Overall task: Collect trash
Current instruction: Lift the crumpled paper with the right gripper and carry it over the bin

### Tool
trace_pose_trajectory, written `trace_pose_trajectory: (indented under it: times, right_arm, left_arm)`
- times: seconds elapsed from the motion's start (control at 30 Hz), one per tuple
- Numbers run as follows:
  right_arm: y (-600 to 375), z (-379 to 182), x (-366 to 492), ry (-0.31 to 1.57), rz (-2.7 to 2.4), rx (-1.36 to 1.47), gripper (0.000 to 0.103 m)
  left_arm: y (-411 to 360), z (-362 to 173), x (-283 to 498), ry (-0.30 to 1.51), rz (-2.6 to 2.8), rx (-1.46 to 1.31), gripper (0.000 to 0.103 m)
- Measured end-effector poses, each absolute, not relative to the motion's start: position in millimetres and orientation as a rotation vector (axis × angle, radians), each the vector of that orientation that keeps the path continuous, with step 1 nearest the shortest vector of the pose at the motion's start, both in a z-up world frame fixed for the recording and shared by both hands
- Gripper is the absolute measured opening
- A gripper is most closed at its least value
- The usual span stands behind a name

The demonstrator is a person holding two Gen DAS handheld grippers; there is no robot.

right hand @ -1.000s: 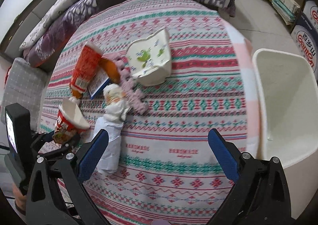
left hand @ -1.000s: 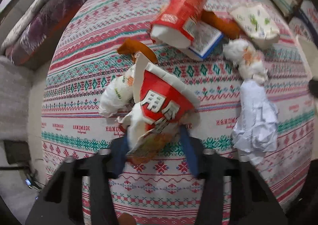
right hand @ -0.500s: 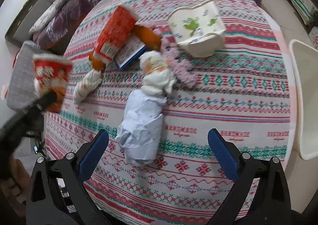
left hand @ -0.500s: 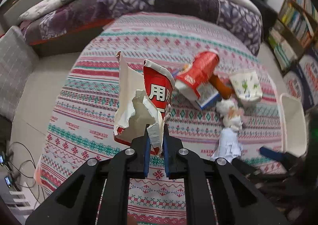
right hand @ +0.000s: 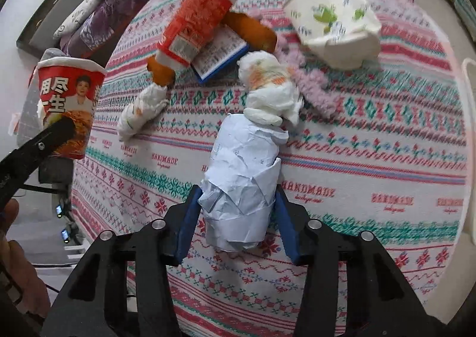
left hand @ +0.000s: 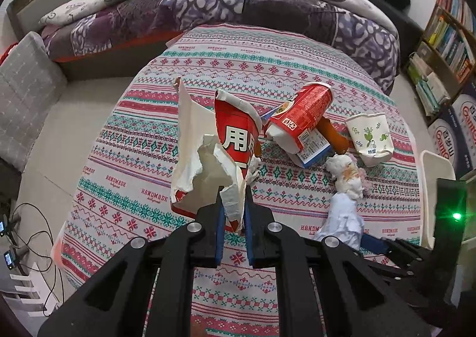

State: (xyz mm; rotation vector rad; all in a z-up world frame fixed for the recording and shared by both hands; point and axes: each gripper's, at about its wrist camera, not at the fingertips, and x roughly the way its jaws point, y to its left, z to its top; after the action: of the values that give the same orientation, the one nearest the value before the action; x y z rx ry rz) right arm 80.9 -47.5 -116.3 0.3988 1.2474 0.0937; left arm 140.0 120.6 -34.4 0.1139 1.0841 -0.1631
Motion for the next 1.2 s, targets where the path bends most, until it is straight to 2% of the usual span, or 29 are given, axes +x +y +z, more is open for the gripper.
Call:
trace_pose_trajectory:
  times: [0.77, 1.2]
  right_arm:
    - [-122, -25, 60, 0.784, -0.141, 0.343, 0.045]
    - [-168, -12, 40, 0.696, -0.298, 0.273, 0.045]
  left_arm:
    - [81, -16, 123, 0.867, -0.039, 0.129, 0.011]
    - [35, -12, 111, 0.806, -0.05, 0.062, 0.011]
